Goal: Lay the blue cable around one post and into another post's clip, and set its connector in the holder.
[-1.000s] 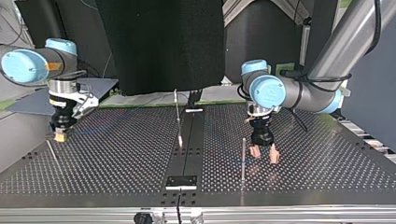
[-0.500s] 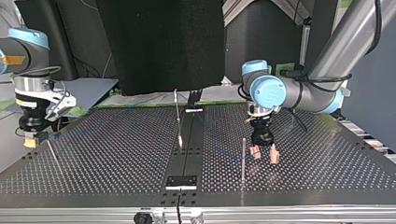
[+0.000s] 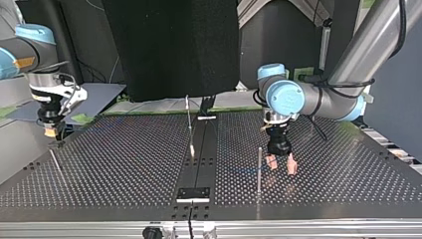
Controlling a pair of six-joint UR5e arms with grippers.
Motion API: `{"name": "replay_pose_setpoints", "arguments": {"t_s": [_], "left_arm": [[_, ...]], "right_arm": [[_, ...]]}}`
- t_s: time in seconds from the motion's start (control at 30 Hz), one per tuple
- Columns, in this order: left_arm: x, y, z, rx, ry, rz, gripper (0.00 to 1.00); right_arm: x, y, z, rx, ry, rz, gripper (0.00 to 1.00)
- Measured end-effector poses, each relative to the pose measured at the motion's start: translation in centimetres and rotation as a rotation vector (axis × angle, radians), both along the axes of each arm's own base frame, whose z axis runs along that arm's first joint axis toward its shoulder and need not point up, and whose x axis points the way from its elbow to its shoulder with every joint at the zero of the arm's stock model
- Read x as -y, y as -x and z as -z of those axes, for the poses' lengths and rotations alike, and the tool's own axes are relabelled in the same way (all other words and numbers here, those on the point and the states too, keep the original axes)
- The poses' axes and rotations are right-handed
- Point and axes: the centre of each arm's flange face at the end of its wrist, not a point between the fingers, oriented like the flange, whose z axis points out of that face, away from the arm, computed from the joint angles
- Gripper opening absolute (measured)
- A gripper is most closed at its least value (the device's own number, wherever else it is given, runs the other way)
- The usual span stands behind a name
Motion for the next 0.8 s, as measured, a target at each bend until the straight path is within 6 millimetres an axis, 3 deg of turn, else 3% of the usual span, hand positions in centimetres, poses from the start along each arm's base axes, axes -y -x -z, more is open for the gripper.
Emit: {"name": "replay_pose_setpoints", "arguments": {"t_s": [0.17,0.53,0.67,0.8], "left_arm": [[0.2,0.1,0.0,-0.001,0.007,0.012,1.00],[0.6,0.2,0.0,0.001,0.015,0.024,1.00],[0.8,0.3,0.0,-0.003,0.012,0.024,1.00],[0.9,0.4,0.1,-0.007,0.011,0.026,1.00]], "right_arm": [[1.5,1.7,1.0,0.029,0.008,-0.004,0.01],[4.5,7.1,0.9,0.070,0.092,-0.004,0.01],[5.9,9.4,2.3,0.067,0.104,-0.007,0.01],[6.7,10.1,4.5,0.051,0.082,-0.033,0.01]]}}
